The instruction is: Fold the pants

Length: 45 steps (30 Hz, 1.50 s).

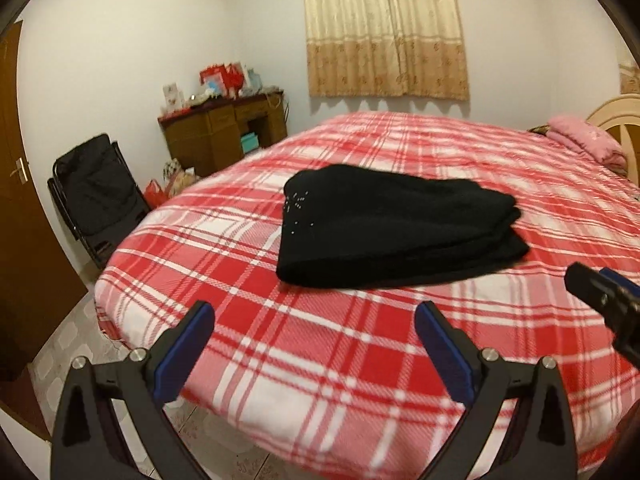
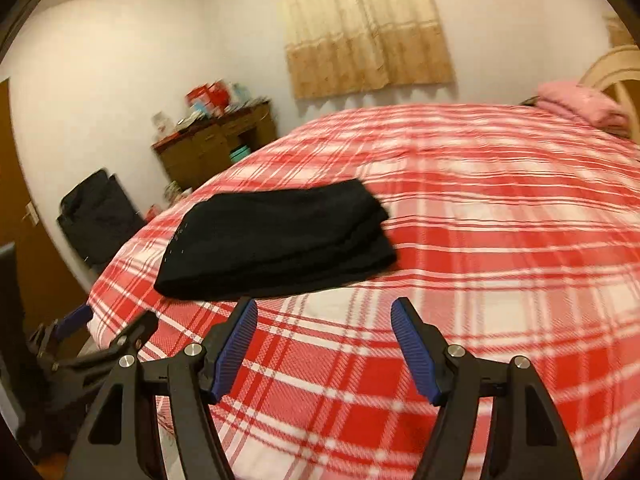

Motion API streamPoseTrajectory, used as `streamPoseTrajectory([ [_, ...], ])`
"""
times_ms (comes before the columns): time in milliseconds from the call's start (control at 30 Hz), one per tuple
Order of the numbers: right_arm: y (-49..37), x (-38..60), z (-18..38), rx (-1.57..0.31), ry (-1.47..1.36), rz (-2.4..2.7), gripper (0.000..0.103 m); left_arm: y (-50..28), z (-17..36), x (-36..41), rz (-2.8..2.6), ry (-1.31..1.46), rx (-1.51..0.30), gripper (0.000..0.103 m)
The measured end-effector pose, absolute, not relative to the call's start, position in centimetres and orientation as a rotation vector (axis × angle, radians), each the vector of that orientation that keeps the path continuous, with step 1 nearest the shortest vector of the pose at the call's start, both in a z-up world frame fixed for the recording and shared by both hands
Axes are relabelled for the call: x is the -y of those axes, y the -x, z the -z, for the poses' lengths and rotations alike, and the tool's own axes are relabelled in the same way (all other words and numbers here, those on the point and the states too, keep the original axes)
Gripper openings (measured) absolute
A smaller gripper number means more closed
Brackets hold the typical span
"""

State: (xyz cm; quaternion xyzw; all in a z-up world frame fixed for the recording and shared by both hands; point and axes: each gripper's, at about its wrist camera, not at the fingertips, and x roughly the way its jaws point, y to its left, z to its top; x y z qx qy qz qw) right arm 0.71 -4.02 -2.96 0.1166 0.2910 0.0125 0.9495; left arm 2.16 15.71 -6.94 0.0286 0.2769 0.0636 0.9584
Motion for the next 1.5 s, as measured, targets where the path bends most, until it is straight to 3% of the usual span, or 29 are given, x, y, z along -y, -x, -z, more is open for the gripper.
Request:
streamPoseTrajectory([
  [300,3.6,2.8,2.1,-0.508,-0.119,0.022,0.077,0.3,5.1,-14.0,-0.109,-0.056,-0.49,0.103],
  [767,7.3,5.1,-1.6,-0.357,-0.166,0.063,0.077,3.0,3.2,-13.3,-0.121,-0.063,-0.417,0.103],
  [900,8.4,4.5,-2.4,-0.315,-0.141,0.063,0.082,3.7,2.6,-12.8,-0.112,-0.071,-0.387,0.103],
  [1500,8.9,4.8,-2.2,-0.325,-0.152,0.069,0.083,4.1,2.2,-12.2,-0.099,-0.075,-0.374,0.103],
])
